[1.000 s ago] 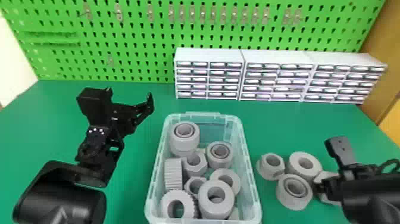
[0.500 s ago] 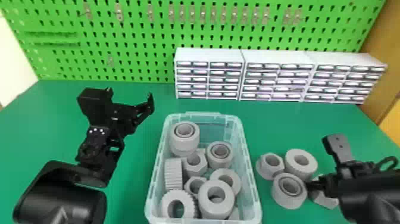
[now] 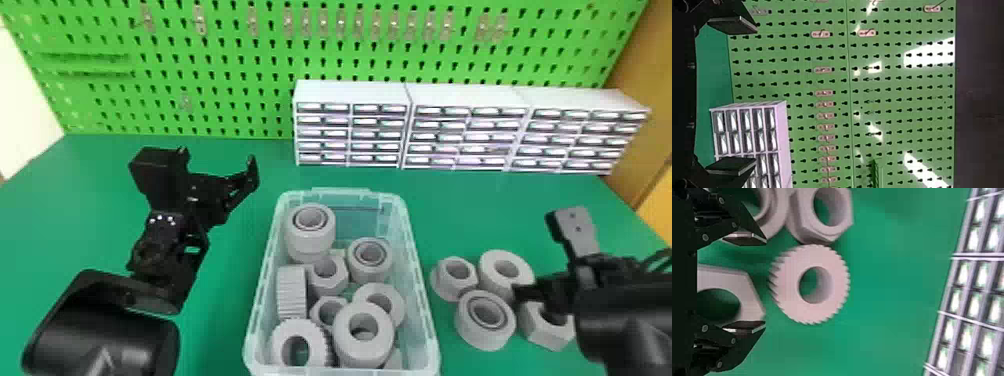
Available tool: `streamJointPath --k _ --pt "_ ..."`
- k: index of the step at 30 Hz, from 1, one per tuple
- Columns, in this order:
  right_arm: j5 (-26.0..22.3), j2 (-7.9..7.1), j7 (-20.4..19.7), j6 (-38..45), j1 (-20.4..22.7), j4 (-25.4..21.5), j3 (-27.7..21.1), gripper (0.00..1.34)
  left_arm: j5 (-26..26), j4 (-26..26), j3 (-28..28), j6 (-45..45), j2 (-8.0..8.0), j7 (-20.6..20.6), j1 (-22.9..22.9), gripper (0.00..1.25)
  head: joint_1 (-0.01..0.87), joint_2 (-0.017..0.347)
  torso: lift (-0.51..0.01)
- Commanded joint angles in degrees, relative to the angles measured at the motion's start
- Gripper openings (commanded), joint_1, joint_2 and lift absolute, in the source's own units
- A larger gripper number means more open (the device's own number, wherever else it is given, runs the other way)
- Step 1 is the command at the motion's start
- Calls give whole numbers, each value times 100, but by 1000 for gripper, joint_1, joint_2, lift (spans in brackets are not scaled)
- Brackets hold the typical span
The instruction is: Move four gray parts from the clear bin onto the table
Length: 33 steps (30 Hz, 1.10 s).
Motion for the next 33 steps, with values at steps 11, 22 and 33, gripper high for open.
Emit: streamJointPath --k 11,22,33 --pt "-932 -70 -9 -1147 -313 -376 -648 831 0 0 14 -9 -21 0 0 1140 678 34 -50" --pt "-1890 -61 -624 -1956 -340 -402 -938 831 -44 9 23 -79 -38 9 -53 1140 678 34 -50" --pt "-2795 150 -1626 -3151 -331 -402 -990 827 -53 9 75 -88 -56 9 -79 1140 678 34 -50"
